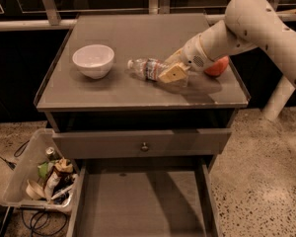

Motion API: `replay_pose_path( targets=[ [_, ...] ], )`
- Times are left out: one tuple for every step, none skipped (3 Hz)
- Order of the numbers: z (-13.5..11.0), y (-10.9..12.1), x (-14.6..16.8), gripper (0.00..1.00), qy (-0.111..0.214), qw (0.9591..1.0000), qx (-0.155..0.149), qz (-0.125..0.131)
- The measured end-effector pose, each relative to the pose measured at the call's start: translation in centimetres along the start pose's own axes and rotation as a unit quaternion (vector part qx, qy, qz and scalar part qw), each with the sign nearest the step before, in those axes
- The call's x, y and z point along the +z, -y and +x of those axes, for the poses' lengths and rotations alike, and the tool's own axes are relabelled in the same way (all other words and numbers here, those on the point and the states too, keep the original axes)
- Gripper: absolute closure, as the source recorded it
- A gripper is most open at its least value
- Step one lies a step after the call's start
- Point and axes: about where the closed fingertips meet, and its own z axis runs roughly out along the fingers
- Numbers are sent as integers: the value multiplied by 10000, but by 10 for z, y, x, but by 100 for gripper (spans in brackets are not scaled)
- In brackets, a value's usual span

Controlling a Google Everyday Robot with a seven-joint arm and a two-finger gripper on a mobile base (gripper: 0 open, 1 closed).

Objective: Pick water bottle from middle drawer and place on counter

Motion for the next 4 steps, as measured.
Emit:
replay_pose_path(
  targets=[
    [0,0,0,57,0,10000,0,-1],
    [0,0,0,36,0,10000,0,-1],
    [0,0,0,13,0,10000,0,-1],
    [0,0,0,0,0,10000,0,-2]
  ],
)
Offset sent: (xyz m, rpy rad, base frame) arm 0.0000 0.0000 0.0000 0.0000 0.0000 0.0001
